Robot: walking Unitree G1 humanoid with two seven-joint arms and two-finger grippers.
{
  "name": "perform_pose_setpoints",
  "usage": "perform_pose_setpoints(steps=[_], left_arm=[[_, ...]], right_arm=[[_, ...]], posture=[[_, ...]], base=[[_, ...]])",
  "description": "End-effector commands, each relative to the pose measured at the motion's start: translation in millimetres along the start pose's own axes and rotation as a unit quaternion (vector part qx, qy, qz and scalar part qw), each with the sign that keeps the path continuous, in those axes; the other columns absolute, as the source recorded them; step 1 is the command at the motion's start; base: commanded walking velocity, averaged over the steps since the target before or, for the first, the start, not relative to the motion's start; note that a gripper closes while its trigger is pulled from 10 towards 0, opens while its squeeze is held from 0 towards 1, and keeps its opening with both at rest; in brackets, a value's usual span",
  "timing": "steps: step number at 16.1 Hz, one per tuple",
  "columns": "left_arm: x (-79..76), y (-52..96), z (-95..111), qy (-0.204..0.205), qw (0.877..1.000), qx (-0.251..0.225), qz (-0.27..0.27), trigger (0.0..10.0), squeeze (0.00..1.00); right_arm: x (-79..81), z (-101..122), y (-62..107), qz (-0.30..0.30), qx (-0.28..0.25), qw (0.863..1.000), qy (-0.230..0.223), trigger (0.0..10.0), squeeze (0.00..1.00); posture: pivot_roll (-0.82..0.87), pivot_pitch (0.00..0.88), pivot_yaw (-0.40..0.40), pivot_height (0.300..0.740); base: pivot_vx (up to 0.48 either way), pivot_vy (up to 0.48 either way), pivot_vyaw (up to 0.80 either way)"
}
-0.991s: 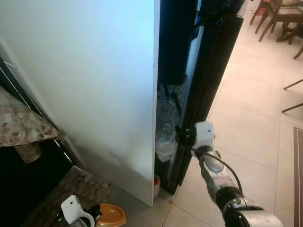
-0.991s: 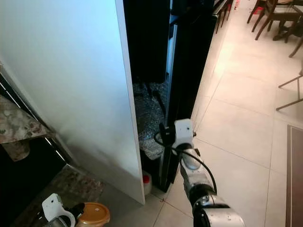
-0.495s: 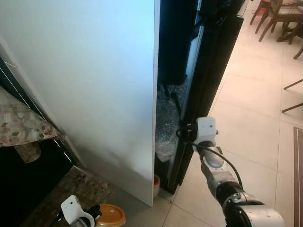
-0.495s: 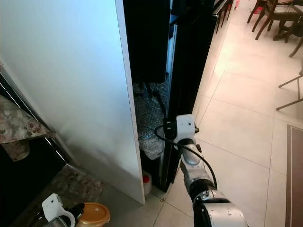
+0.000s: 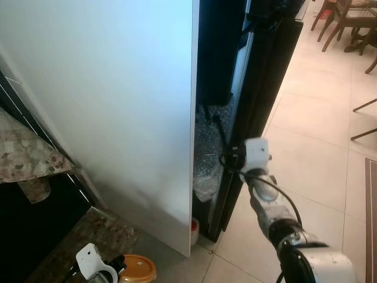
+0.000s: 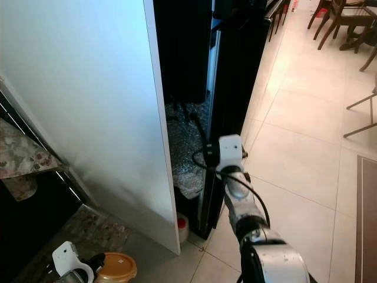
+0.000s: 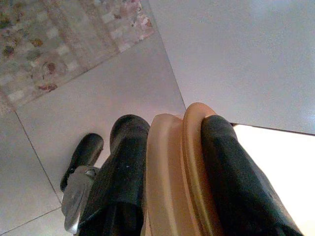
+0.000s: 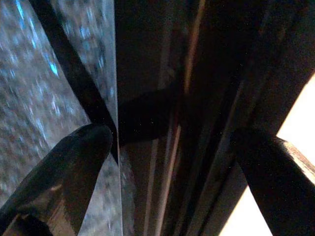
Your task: Restocking fridge
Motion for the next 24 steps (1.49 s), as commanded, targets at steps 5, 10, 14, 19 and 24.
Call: perform_pose_setpoints(steps=[5, 10, 14, 19, 24], left_arm=[[0.7, 0.1, 0, -0.008, 1.0, -0.002, 0.002, 10.0, 0.0], [1.1, 0.3, -2, -0.007, 1.0, 0.001, 0.003, 10.0, 0.0], [0.9, 0.3, -2, -0.008, 1.0, 0.001, 0.002, 10.0, 0.0], [1.7, 0.4, -2, -0.008, 1.0, 0.001, 0.003, 10.0, 0.0], [1.2, 0.4, -2, -0.009, 1.0, 0.002, 0.001, 10.0, 0.0]], right_arm=[[-7.1, 10, -4.6, -0.016, -0.008, 1.0, 0.003, 10.0, 0.0], [-31.5, -4, 7.9, -0.069, -0.004, 0.997, 0.025, 10.0, 0.0], [-57.4, -27, 26.9, -0.12, 0.017, 0.992, 0.042, 10.0, 0.0], [-87.1, -64, 59.3, -0.176, 0.063, 0.981, 0.053, 10.0, 0.0], [-153.5, -96, 113.1, -0.29, 0.129, 0.947, 0.056, 10.0, 0.0]], posture=[[0.01, 0.0, 0.034, 0.74], [0.01, 0.0, 0.034, 0.74], [0.01, 0.0, 0.034, 0.74], [0.0, 0.0, 0.031, 0.74], [-0.01, 0.0, 0.034, 0.74]], base=[[0.0, 0.0, 0.0], [0.0, 0.0, 0.0], [0.0, 0.0, 0.0], [0.0, 0.0, 0.0], [0.0, 0.0, 0.0]])
Point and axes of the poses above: a point about 5 cm out from each wrist's last joint towards the gripper, its own y axis pointing back from the gripper into the wrist, its own z axis along the axis of the wrist's last joint, x = y × z, the point moved 6 cm from there along -y, pointing out of the wrist towards the gripper, and after that the axes turned 11 degrees about -y, right-handed, at the moved point
